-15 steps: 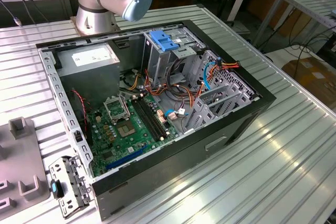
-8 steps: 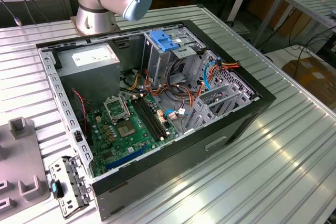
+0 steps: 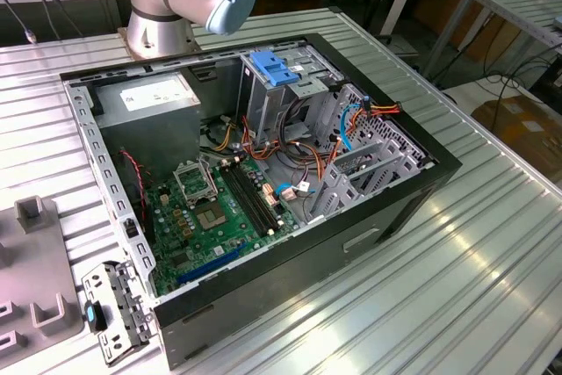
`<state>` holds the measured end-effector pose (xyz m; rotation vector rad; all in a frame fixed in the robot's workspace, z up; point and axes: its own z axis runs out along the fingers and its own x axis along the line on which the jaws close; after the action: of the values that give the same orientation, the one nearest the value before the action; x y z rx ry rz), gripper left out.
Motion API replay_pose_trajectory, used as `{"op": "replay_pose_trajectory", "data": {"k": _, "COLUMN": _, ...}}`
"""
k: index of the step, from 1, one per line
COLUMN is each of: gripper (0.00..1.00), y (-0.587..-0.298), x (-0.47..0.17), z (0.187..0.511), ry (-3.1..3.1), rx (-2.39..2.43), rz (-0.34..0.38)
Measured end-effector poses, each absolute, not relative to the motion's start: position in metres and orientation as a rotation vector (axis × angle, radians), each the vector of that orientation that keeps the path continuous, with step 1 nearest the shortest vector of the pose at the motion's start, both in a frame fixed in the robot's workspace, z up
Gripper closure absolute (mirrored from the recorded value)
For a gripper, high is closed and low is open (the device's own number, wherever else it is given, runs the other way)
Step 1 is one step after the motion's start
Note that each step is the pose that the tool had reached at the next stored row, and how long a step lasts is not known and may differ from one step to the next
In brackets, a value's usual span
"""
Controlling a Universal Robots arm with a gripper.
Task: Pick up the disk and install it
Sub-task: 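Pick up the disk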
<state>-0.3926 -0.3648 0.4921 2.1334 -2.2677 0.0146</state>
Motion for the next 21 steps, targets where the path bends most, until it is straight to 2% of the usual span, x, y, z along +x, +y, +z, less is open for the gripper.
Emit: {"op": "replay_pose_trajectory", "data": {"k": 21, "gripper": 0.63, "y": -0.365, "x": -0.346, "z": 0.492, "ry": -2.271, "rx": 2.137, "rz": 0.024}}
